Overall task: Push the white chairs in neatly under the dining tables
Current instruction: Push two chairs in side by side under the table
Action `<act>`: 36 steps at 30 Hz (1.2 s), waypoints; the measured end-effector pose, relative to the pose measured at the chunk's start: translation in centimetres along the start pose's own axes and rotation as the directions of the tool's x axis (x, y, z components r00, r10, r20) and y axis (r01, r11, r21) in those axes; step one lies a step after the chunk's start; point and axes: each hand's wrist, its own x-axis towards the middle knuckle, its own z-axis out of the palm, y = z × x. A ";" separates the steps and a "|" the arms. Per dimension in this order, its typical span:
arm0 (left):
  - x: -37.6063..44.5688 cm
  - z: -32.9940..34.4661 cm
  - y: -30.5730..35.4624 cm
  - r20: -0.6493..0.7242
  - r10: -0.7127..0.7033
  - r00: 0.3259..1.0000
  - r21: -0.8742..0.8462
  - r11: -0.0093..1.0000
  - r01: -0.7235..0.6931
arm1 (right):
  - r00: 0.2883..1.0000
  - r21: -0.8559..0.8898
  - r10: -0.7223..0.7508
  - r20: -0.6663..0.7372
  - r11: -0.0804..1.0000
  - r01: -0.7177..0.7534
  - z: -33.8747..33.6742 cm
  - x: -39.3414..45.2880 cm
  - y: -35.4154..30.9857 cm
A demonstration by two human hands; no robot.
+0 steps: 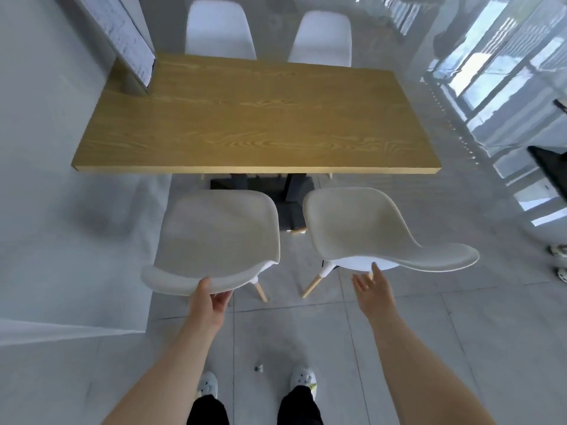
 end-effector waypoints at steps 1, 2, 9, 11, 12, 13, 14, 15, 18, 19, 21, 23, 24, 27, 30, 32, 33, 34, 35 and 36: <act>-0.1 0.5 -1.0 -0.013 0.021 1.000 -0.021 1.000 -0.022 | 1.000 0.044 -0.005 -0.019 0.999 0.006 -1.2 0.6 -1.8; -0.2 0.9 -1.5 -0.026 0.048 0.999 -0.045 0.998 -0.049 | 0.999 0.080 -0.025 -0.040 0.996 0.028 -2.1 1.3 -3.5; 0.1 2.7 -3.8 -0.147 0.093 0.985 -0.043 0.994 -0.100 | 0.999 0.007 -0.049 0.000 0.999 0.049 -6.7 6.5 -11.7; 0.4 2.7 -4.0 -0.152 0.096 0.984 -0.043 0.994 -0.103 | 0.999 -0.144 -0.018 0.030 0.989 0.022 -7.1 7.2 -12.0; 0.6 2.8 -4.1 -0.159 0.102 0.982 -0.045 0.993 -0.111 | 0.999 -0.173 -0.013 0.032 0.985 0.018 -6.7 7.0 -12.1; 0.5 2.9 -4.2 -0.168 0.107 0.980 -0.045 0.992 -0.116 | 0.999 -0.149 -0.035 0.031 0.988 0.039 -6.2 6.8 -12.1; 0.6 3.1 -4.3 -0.177 0.108 0.978 -0.042 0.992 -0.117 | 0.999 -0.079 -0.040 0.014 0.996 0.041 -6.0 7.2 -12.1; 0.6 3.4 -4.5 -0.176 0.109 0.978 -0.039 0.992 -0.117 | 1.000 0.005 -0.009 -0.012 1.000 0.009 -5.8 7.4 -11.8; 0.6 4.0 -5.3 -0.139 0.082 0.987 -0.063 0.994 -0.092 | 0.999 0.125 0.031 0.019 0.992 -0.033 -5.3 6.8 -10.4; 0.7 4.1 -5.4 -0.129 0.070 0.989 -0.073 0.994 -0.080 | 0.999 0.139 0.041 0.024 0.989 -0.044 -5.4 6.4 -9.7; 0.6 4.2 -5.5 -0.122 0.066 0.990 -0.092 0.993 -0.077 | 0.998 0.145 0.067 0.016 0.987 -0.069 -5.7 5.6 -8.7; 0.2 4.0 -5.7 -0.140 0.079 0.987 -0.084 0.992 -0.091 | 0.999 0.155 0.038 0.026 0.987 -0.041 -5.8 5.3 -7.9; 0.0 3.8 -5.9 -0.149 0.090 0.985 -0.077 0.992 -0.102 | 0.999 0.158 0.024 0.033 0.987 -0.029 -5.7 5.2 -7.7; -0.1 3.5 -6.1 -0.154 0.103 0.983 -0.071 0.991 -0.115 | 0.999 0.157 0.041 0.031 0.987 -0.045 -5.3 4.7 -7.5; -0.1 3.9 -5.9 -0.161 0.116 0.980 -0.060 0.990 -0.127 | 0.998 0.165 0.055 0.017 0.985 -0.057 -5.1 4.4 -7.5; -0.4 4.0 -6.1 -0.159 0.132 0.978 -0.059 0.988 -0.142 | 0.999 0.155 0.045 -0.002 0.987 -0.044 -5.0 4.6 -7.6; -0.5 4.0 -6.2 -0.159 0.140 0.977 -0.061 0.987 -0.151 | 0.999 0.151 0.047 -0.016 0.988 -0.044 -4.8 4.7 -7.6; -0.6 3.9 -6.3 -0.159 0.145 0.977 -0.061 0.986 -0.156 | 0.999 0.151 0.047 -0.024 0.988 -0.043 -4.5 4.8 -7.6; -0.5 3.8 -6.3 -0.160 0.144 0.977 -0.060 0.986 -0.155 | 0.999 0.157 0.045 -0.025 0.987 -0.040 -4.2 4.9 -7.6; -0.5 3.7 -6.3 -0.160 0.139 0.977 -0.057 0.987 -0.150 | 0.999 0.166 0.041 -0.021 0.985 -0.037 -4.0 5.0 -7.7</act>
